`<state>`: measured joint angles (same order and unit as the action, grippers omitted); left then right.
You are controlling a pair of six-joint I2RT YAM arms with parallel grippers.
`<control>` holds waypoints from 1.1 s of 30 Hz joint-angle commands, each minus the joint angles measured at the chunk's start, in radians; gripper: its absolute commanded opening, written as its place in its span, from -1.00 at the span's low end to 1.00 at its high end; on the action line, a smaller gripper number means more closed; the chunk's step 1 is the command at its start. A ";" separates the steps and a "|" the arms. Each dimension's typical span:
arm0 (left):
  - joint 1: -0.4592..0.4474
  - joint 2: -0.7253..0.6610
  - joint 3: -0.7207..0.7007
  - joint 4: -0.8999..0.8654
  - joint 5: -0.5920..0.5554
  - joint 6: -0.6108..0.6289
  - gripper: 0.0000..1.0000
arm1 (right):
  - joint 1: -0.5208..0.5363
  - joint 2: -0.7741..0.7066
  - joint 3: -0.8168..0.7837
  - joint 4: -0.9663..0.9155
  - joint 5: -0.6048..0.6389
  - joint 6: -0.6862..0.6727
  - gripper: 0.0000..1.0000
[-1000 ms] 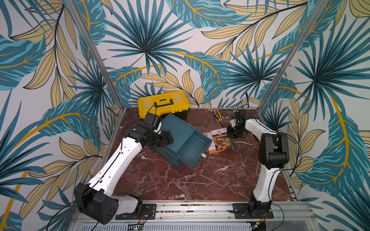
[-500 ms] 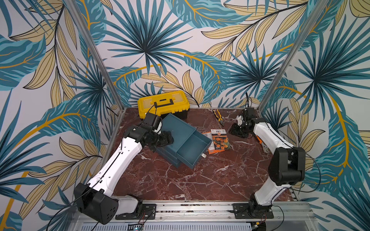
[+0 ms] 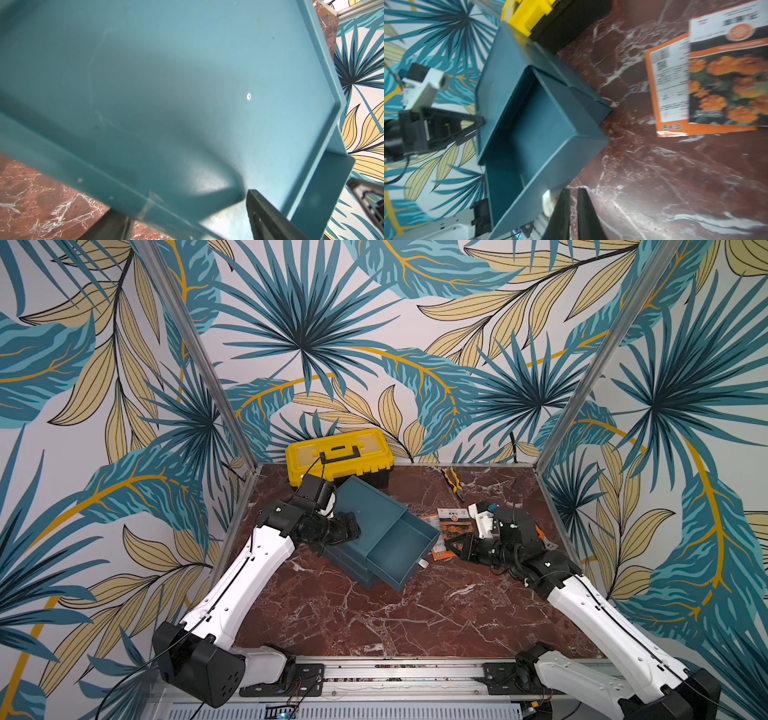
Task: Take the seed bags out of the drawer
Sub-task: Close the drawer in the storage box.
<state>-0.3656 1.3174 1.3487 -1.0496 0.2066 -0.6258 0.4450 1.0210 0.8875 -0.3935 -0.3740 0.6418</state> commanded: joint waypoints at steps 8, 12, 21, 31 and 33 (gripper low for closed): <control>-0.004 -0.063 0.015 0.028 0.034 -0.029 0.73 | 0.101 0.013 -0.080 0.152 0.061 0.116 -0.84; -0.004 -0.047 -0.002 0.029 0.028 -0.022 0.73 | 0.125 0.042 -0.072 0.165 0.064 0.117 -0.84; -0.004 -0.038 -0.052 0.045 0.017 -0.023 0.64 | 0.152 0.100 -0.052 0.238 0.064 0.125 -0.84; -0.004 -0.044 -0.068 0.044 0.007 -0.025 0.62 | 0.196 0.227 0.014 0.338 0.039 0.159 -0.84; -0.004 -0.047 -0.070 0.043 0.004 -0.026 0.62 | 0.207 0.260 0.036 0.359 0.040 0.164 -0.84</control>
<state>-0.3660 1.2762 1.3018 -1.0203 0.2222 -0.6521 0.6369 1.2503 0.8879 -0.1085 -0.3237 0.7895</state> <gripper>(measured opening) 0.810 0.082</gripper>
